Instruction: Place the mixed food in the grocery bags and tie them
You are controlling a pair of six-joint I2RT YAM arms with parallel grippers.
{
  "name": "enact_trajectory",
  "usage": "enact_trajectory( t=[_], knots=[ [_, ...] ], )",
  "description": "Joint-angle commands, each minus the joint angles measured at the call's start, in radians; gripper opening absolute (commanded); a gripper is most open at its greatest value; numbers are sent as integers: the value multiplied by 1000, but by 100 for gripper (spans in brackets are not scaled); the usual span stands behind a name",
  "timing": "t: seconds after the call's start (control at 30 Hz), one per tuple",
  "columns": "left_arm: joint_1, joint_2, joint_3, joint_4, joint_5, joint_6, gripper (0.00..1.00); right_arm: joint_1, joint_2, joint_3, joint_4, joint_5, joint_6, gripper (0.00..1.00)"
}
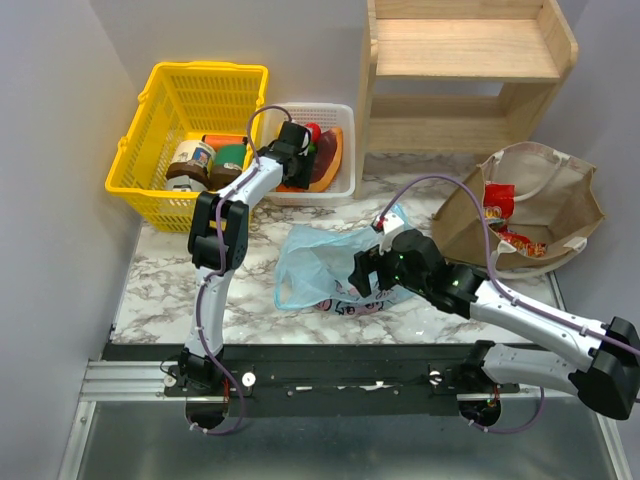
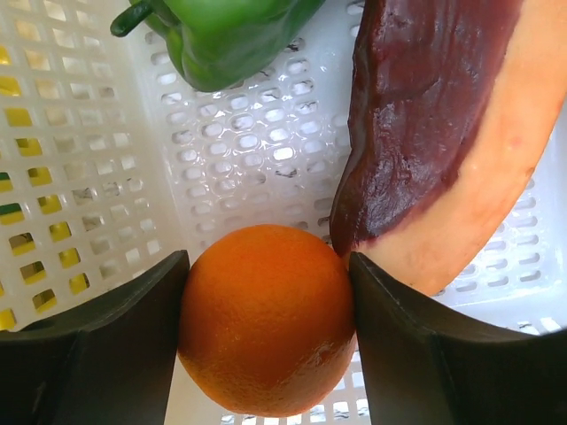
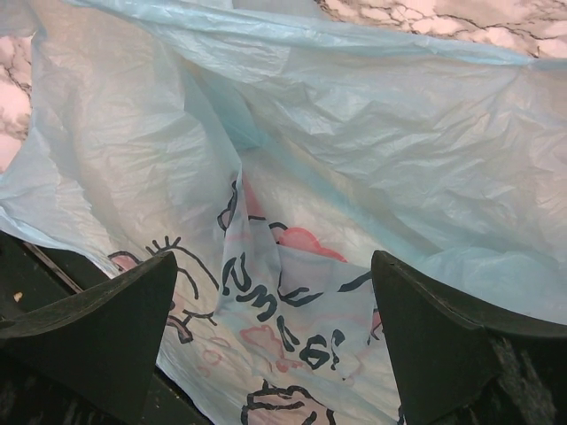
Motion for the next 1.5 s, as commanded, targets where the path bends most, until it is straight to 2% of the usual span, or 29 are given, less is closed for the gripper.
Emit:
enact_trajectory(
  t=[0.0, 0.27, 0.43, 0.6, 0.73, 0.8, 0.93, 1.03, 1.27, 1.37, 1.47],
  knots=[
    [-17, -83, -48, 63, 66, 16, 41, 6, -20, 30, -17, 39, -2, 99],
    [-65, -345, -97, 186, 100, -1, 36, 6, -43, 38, -19, 108, -19, 98],
    [-112, -649, -398, 351, 123, -7, 35, 4, -63, 37, -19, 171, -10, 99],
    [-220, -952, -700, 451, 297, -15, 35, -5, -59, 58, -37, 286, -12, 100],
    [-326, -1112, -820, 456, 430, -33, 35, -94, -74, 64, -40, 221, 2, 100],
    [-387, -1158, -864, 425, 477, -49, 35, -97, -98, 64, -19, 196, -24, 100],
    [-482, -1183, -929, 382, 472, -75, 35, -97, -146, 63, 4, 176, -30, 100],
    [-511, -1156, -966, 379, 471, -81, 35, -97, -164, 57, 4, 176, -19, 100],
    [-514, -1019, -963, 417, 402, -64, 35, -97, -206, 24, 4, 156, 24, 100],
    [-516, -956, -952, 451, 307, -50, 35, -97, -210, 15, 6, 158, 34, 100],
    [-514, -913, -946, 482, 247, -41, 41, -97, -207, 6, 4, 156, 44, 100]
  ],
)
